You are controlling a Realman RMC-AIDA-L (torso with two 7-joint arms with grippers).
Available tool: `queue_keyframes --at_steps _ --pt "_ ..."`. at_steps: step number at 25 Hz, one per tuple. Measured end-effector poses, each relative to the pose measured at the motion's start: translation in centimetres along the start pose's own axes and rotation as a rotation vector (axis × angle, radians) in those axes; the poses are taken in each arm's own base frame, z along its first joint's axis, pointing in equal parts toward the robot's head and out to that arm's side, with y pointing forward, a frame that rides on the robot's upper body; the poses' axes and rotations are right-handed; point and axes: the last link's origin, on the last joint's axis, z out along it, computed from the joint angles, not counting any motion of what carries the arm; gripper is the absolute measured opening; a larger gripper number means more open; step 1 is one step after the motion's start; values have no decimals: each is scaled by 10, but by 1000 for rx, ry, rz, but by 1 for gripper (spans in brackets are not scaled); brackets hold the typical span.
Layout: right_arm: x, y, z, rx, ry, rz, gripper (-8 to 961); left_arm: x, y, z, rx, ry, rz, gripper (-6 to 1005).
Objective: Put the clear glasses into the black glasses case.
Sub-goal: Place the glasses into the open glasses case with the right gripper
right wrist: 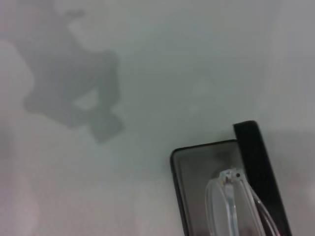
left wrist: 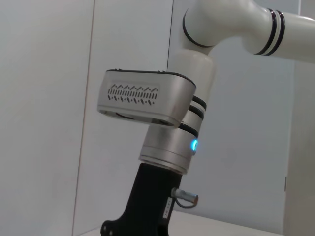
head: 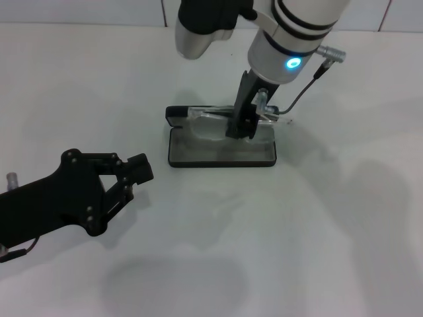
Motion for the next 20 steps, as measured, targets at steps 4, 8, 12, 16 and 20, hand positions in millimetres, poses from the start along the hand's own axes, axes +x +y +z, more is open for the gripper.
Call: queue_keyframes --at_steps 4,8,12,16,20 --pt "0 2 4 -4 0 -4 118 0 0 0 1 0 0 113" --pt "1 3 6 -5 -7 -2 119 0 -1 1 1 0 2 113" --pt "1 5 10 -9 -16 -5 119 0 -1 1 0 0 -1 113" --pt "2 6 13 -6 -18 -8 119 -1 -1 2 -3 0 -6 113" --pt "5 7 16 -3 -16 -6 120 -1 -1 3 -5 -1 -8 113"
